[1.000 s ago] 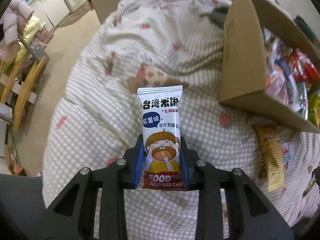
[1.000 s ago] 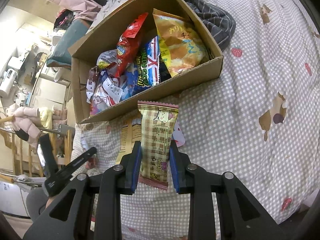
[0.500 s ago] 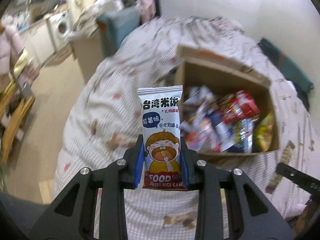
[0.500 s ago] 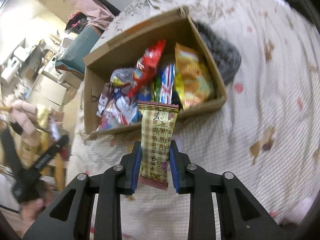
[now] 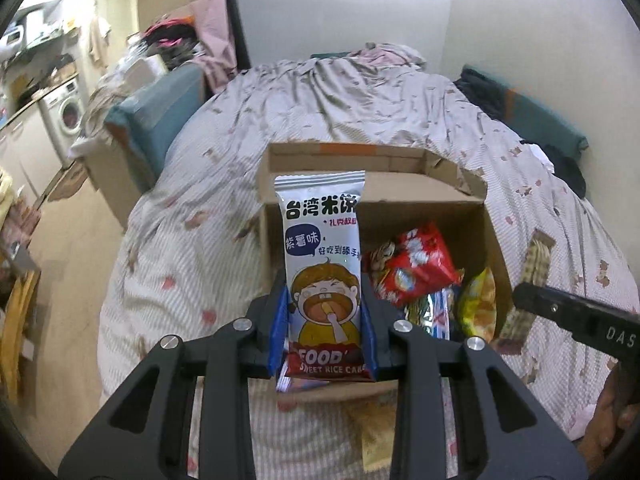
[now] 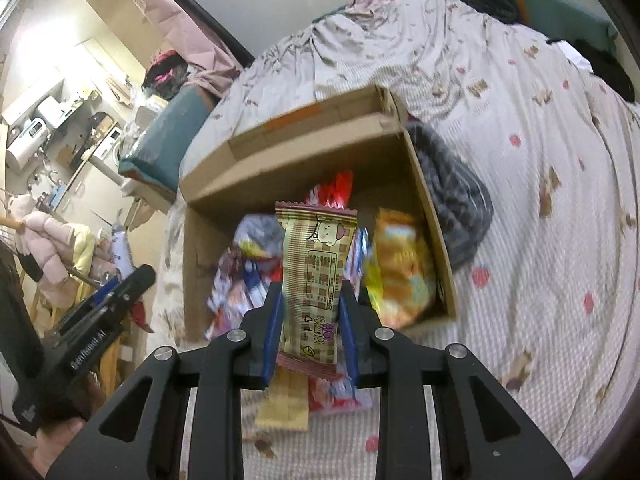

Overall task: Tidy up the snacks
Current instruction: 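Carry both bars over the box and lower them inside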

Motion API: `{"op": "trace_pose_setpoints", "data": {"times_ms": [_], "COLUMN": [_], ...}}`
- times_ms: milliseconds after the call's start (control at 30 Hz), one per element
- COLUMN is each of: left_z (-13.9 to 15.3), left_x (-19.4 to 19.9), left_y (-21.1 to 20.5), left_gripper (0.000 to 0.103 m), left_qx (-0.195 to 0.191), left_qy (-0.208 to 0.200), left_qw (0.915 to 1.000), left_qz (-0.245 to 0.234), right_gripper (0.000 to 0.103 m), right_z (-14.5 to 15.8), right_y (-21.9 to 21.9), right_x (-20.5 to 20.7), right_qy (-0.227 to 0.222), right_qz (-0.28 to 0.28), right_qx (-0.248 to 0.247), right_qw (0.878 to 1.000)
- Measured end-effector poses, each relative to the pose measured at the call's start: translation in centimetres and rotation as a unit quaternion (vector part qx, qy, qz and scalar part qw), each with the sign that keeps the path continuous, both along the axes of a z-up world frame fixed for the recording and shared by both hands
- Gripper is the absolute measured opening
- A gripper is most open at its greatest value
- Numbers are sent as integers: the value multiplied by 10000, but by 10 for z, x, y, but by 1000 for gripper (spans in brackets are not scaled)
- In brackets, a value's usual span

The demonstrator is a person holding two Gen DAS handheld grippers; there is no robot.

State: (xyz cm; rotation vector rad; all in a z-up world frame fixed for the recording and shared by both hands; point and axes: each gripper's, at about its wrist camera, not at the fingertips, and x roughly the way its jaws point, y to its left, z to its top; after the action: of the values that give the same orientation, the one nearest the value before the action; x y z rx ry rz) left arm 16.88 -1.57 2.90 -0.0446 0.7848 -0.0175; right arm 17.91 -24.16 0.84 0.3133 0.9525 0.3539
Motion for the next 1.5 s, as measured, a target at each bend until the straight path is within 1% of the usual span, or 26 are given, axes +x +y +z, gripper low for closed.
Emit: {"op": "trace_pose_setpoints", "data": {"times_ms": [67, 100, 133, 200, 267, 333, 367, 400, 500, 633, 800, 933, 1100, 1267, 1367, 1500], "left_z": [-3, -8, -11, -20, -27, -30, -30, -30, -33, -36, -41, -42, -41, -39, -38, -37], "left_x": [8, 12, 13, 9, 13, 19, 21, 23, 28, 26, 28, 28, 25, 24, 25, 24], "left_y": [-3, -6, -6, -1, 2, 7, 8, 9, 10, -1, -9, -11, -13, -13, -14, -16], "left_gripper": [27, 27, 27, 27, 27, 27, 27, 27, 27, 27, 28, 28, 28, 28, 28, 28], "left_qx": [-26, -11, 22, 80, 72, -179, -239, -249, -435, -184, -144, -129, -10, -16, -3, 158], "left_qy": [20, 60, 46, -113, 1, 131, 152, 161, 227, 162, 244, 239, 151, 118, 135, 95], "left_qw": [9999, 9995, 9993, 9995, 9998, 9996, 9994, 9995, 9987, 9995, 9992, 9992, 9994, 9995, 9995, 9994], "left_qz": [-151, -308, -359, -297, -211, -201, -189, -148, -108, -186, -272, -294, -313, -282, -287, -294], "right_gripper": [28, 28, 28, 28, 28, 28, 28, 28, 28, 28, 28, 28, 28, 28, 31, 31], "right_z": [3, 3, 1, -7, -18, -29, -37, -40, -49, -61, -69, -70, -66, -62, -60, -58], "right_y": [4, 6, 8, 9, 10, 11, 14, 15, 20, 25, 25, 23, 22, 26, 25, 23], "right_x": [10, 14, 16, 18, 16, 20, 24, 26, 33, 38, 40, 40, 39, 36, 36, 35], "right_qy": [-122, -210, -289, -464, -553, -365, -203, -146, 18, 201, 364, 396, 313, 231, 190, 150], "right_qz": [62, 111, 140, 212, 208, 168, 194, 195, 265, 286, 310, 288, 302, 366, 358, 378], "right_qx": [18, 23, 16, 67, 5, -96, -95, -122, -158, -267, -323, -288, -234, -238, -138, -5], "right_qw": [9999, 9997, 9995, 9987, 9983, 9991, 9996, 9996, 9995, 9990, 9983, 9984, 9988, 9988, 9991, 9992]}}
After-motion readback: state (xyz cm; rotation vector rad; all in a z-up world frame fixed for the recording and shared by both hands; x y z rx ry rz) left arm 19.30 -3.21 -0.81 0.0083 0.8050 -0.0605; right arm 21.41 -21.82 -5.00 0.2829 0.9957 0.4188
